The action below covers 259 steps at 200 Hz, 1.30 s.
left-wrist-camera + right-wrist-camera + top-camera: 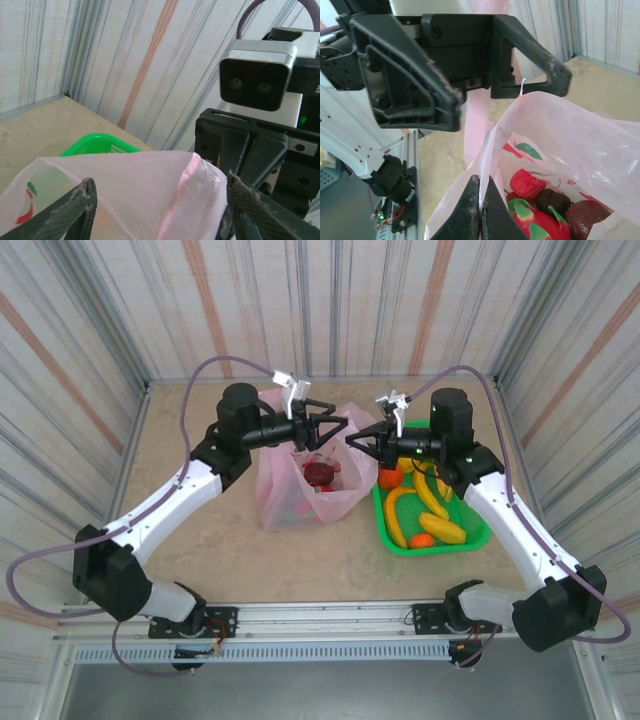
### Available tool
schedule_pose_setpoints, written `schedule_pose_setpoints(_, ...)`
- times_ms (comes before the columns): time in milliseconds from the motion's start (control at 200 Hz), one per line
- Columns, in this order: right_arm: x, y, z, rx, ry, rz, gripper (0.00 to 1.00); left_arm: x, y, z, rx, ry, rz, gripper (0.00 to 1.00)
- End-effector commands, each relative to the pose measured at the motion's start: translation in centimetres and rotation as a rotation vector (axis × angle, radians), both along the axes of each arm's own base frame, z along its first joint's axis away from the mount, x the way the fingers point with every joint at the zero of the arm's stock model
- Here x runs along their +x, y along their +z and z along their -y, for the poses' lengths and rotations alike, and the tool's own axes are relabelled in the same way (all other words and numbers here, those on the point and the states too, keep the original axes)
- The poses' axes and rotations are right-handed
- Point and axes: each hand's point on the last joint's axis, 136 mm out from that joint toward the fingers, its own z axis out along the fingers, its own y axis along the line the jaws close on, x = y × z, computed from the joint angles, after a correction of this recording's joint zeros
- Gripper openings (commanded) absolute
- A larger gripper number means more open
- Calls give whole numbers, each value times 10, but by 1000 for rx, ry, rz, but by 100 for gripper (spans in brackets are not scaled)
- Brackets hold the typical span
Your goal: Place the fake fruits into the plastic bag and tie a complex knot
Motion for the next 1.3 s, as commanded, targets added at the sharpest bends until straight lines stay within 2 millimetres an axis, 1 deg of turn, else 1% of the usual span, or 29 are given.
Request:
schedule_pose_setpoints(0,-4,5,1,20,15,2,0,-5,23,5,-53,-61,34,65)
schedule_pose_setpoints(120,-2,4,1,22,10,4,0,-6,20,10,-52,-92,24,55)
schedule_pose_setpoints(180,-1,4,0,23,10,3,0,-6,18,11,-50,-98,21,47)
schedule_pose_setpoints(331,2,2,4,16,-13,-8,0,-7,21,7,-39,-87,39,14)
schedule_pose_setpoints(421,4,1,9,14,-29,-20,2,-8,25,2,-30,-69,58,0)
schedule_pose_setpoints(501,5,2,12,12,-36,-25,6,-10,31,-4,-25,-58,76,0)
schedule_pose_setpoints(651,2,6,15,6,-28,-25,7,-16,42,-12,-6,-45,120,0)
schedule_pose_setpoints(691,1,6,15,4,-24,-26,10,-16,45,-14,-2,-40,130,0)
schedule_pose_setpoints(731,0,7,16,0,-23,-26,16,-17,47,-16,2,-34,139,0)
schedule_pose_setpoints(756,-1,7,17,-5,-21,-21,23,-17,48,-16,5,-31,144,0)
schedule_pose_setpoints(761,-1,7,17,-5,-21,-21,23,-17,48,-17,7,-29,144,0)
schedule_pose_setpoints(766,-2,8,17,-7,-21,-19,26,-17,48,-17,8,-28,146,0)
schedule_pose_setpoints(806,-3,10,19,-16,-22,-7,34,-19,50,-19,16,-26,154,0)
schedule_pose_setpoints(942,-9,23,29,-67,-32,75,55,-21,55,-23,37,-25,167,0)
schedule_pose_setpoints(1057,-11,43,33,-100,-29,182,70,-23,61,-24,39,-34,176,0)
schedule_pose_setpoints(1117,-8,52,31,-99,-12,236,81,-24,64,-25,38,-36,182,0)
schedule_pose_setpoints(1177,-7,58,25,-82,37,285,90,-24,66,-26,34,-39,186,0)
schedule_pose_setpoints(1247,-3,65,16,-52,94,331,97,-26,69,-26,30,-46,188,0)
schedule_pose_setpoints(1292,-1,68,10,-35,130,352,99,-27,71,-26,28,-53,190,0)
